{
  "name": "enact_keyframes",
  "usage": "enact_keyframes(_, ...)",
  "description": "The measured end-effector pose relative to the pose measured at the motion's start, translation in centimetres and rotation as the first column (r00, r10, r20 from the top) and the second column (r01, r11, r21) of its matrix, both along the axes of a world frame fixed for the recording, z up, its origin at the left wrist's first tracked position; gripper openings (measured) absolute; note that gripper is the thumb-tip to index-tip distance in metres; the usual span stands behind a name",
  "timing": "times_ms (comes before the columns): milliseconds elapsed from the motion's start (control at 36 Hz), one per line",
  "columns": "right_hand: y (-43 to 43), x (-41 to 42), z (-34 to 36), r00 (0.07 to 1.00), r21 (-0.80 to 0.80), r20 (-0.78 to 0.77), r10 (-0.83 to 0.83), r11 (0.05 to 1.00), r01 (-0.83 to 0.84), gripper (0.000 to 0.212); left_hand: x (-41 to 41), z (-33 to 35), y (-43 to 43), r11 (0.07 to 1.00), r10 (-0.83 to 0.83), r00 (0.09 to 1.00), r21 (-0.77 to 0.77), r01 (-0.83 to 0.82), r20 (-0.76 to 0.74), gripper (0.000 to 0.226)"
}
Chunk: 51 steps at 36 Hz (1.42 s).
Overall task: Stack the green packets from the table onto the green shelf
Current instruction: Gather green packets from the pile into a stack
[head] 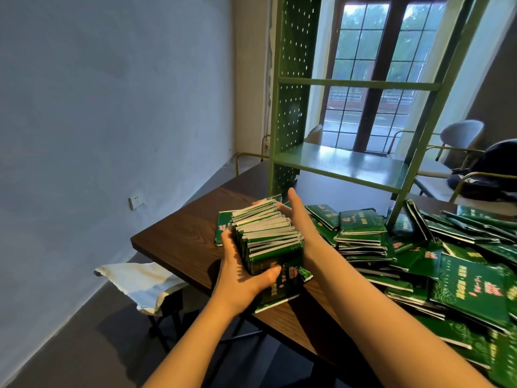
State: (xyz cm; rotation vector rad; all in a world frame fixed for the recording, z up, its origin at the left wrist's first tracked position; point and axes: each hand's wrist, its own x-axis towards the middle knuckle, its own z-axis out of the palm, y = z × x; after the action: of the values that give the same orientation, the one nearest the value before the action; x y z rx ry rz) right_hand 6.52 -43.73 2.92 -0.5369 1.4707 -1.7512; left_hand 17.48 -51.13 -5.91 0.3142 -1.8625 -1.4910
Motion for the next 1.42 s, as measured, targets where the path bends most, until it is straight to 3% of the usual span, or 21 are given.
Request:
enact_keyframes(250, -0.3, -0.3, 1.8, 0.980, -0.123, -0.147, 0.137, 0.980, -0.155, 0.058, -0.4, 4.9, -1.9, 0.968, -0.127, 0.981, 0.196, 0.155, -0.149, 0.081)
enact_keyframes(417, -0.1, -0.6, 2.3, 0.931, -0.085, -0.305, 0.200, 0.968, -0.235, 0.067, -0.2, 8.5, -2.6, 0.914, -0.126, 0.990, 0.381, 0.140, -0.061, 0.092)
enact_keyframes(528, 0.0, -0.8, 3.0, 0.901, -0.082, -0.350, 0.257, 0.950, -0.302, 0.089, 0.0, 10.3, -2.6, 0.860, -0.222, 0.975, 0.477, 0.181, 0.029, 0.057)
enact_keyframes(639, 0.5, -1.5, 3.0, 0.903, -0.082, -0.323, 0.282, 0.942, -0.324, 0.076, -0.5, 11.6, -2.5, 0.810, -0.293, 0.955, 0.541, 0.227, 0.037, 0.081)
enact_keyframes(778, 2.2, -1.9, 4.2, 0.936, -0.088, -0.318, 0.150, 0.978, -0.187, 0.063, -1.8, 13.2, -1.0, 0.717, -0.431, 0.902, 0.612, 0.332, 0.016, 0.039)
enact_keyframes(833, 2.9, -2.2, 4.6, 0.950, -0.043, -0.289, 0.115, 0.990, -0.133, 0.062, -2.6, 13.6, -0.4, 0.689, -0.446, 0.895, 0.638, 0.343, 0.000, 0.039)
enact_keyframes(944, 4.4, -3.1, 5.0, 0.969, 0.001, -0.139, 0.202, 0.979, -0.204, 0.029, -4.2, 14.0, 0.4, 0.699, -0.428, 0.904, 0.643, 0.313, 0.025, 0.040)
enact_keyframes(1056, 4.7, -3.4, 5.4, 0.970, -0.030, -0.108, 0.219, 0.974, -0.223, 0.068, -5.7, 14.4, 1.0, 0.690, -0.396, 0.918, 0.666, 0.284, 0.019, 0.048)
enact_keyframes(1250, 3.3, -4.3, 5.2, 0.999, -0.126, 0.021, 0.027, 0.992, -0.024, 0.059, -8.0, 15.6, 1.5, 0.690, -0.315, 0.949, 0.682, 0.243, -0.020, 0.049)
enact_keyframes(1417, 2.5, -5.6, 5.5, 1.000, -0.128, 0.029, 0.000, 0.992, 0.004, 0.072, -9.5, 16.1, 1.1, 0.684, -0.301, 0.953, 0.691, 0.235, -0.026, 0.047)
